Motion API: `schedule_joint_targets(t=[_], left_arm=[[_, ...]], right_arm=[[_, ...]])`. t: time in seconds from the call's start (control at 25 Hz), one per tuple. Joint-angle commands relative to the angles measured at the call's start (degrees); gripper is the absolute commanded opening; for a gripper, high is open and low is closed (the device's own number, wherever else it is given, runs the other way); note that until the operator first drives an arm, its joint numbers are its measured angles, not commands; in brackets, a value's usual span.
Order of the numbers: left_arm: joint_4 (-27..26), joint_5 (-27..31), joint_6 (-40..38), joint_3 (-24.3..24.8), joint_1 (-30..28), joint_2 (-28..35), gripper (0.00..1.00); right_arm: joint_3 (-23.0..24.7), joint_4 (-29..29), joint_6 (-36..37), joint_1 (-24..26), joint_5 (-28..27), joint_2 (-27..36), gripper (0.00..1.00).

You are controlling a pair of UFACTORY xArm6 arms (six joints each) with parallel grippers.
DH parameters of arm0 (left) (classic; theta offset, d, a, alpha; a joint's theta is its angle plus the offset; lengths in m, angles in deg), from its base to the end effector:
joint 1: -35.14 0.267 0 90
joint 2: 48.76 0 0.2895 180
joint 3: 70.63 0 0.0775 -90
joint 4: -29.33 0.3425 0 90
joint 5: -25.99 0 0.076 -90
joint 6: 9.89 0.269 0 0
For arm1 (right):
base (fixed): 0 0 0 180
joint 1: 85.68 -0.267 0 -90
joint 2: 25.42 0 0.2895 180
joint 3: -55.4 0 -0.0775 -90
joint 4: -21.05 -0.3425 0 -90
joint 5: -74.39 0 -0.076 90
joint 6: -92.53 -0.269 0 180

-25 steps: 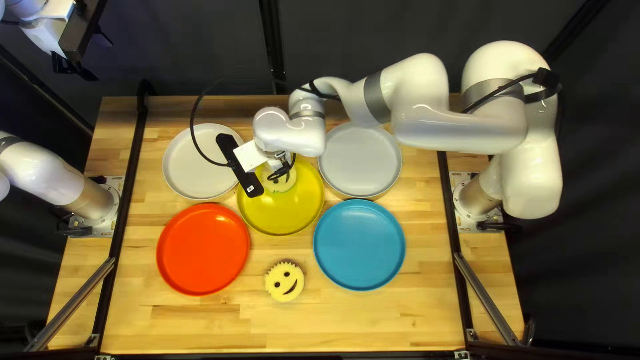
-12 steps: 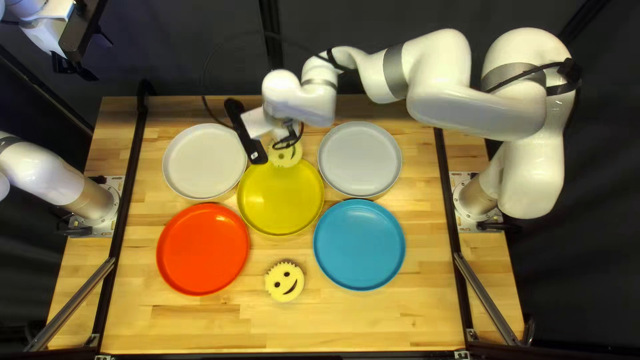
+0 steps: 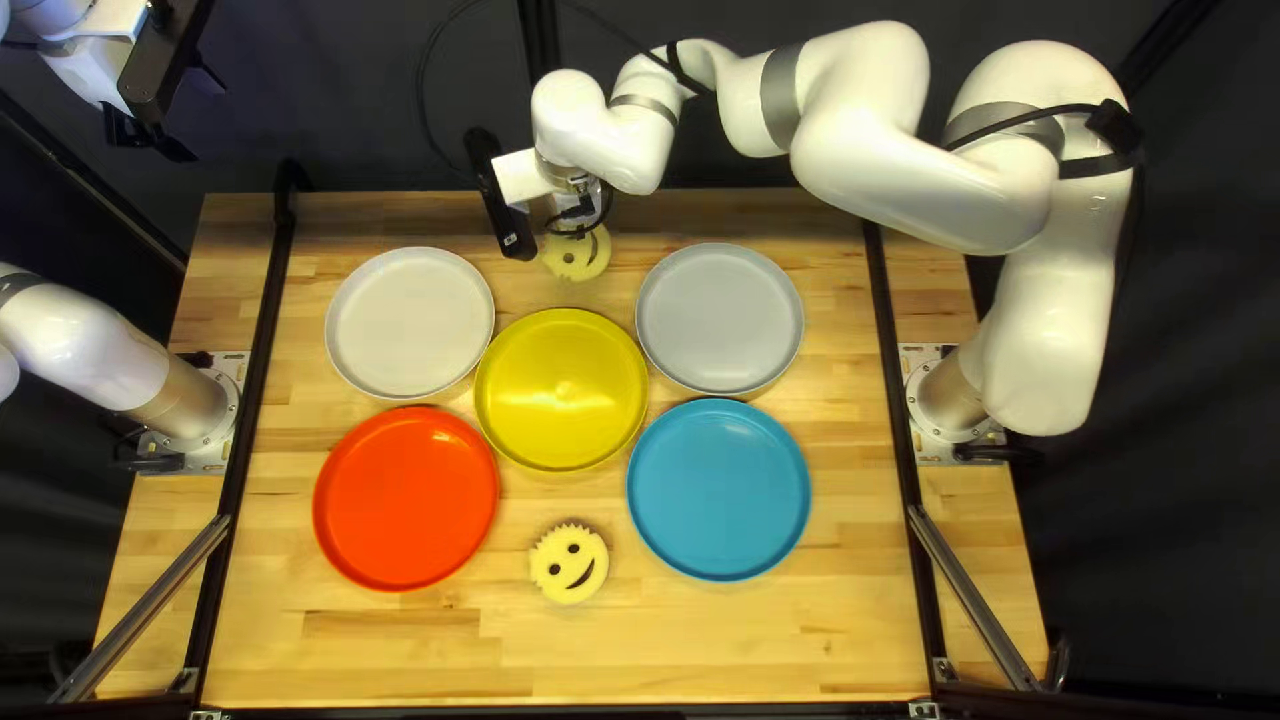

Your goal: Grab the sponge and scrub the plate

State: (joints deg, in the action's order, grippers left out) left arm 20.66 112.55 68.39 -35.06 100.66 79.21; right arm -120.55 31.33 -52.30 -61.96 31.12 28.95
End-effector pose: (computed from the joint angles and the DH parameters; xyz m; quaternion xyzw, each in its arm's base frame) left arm 0.1455 0.2235 0.3301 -0.9898 0.1100 -0.0876 0.0248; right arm 0.5323 -0.2590 0.0872 0.9830 0.1602 0.0212 0.0870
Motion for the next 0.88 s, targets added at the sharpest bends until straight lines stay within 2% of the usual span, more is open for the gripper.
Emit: schedule_joint_targets(t=[0.04,0.28,0.44,0.6,0.76,0.88], left_arm=[[0.00,0.00,0.00,0.00,0.00,0.00,1.00],[0.00,0.00,0.00,0.00,0.00,0.00,1.00],[0.00,0.00,0.00,0.00,0.00,0.00,1.00],[0.00,0.00,0.00,0.00,0.00,0.00,1.00],[0.00,0.00,0.00,0.00,0.00,0.00,1.00],[0.00,0.00,0.00,0.00,0.00,0.00,1.00]], right_arm=[[3.66,-1.02,0.02,1.93,0.40,2.82,1.00],[13.64,-2.80,0.31,5.60,-1.30,14.12,1.00],[18.39,-4.81,2.55,8.75,-6.28,22.77,1.00],[19.86,-6.40,5.34,12.12,-12.37,28.63,1.00],[20.14,-6.78,7.51,16.17,-21.50,35.92,1.00],[20.37,-6.28,8.35,18.70,-26.36,40.19,1.00]])
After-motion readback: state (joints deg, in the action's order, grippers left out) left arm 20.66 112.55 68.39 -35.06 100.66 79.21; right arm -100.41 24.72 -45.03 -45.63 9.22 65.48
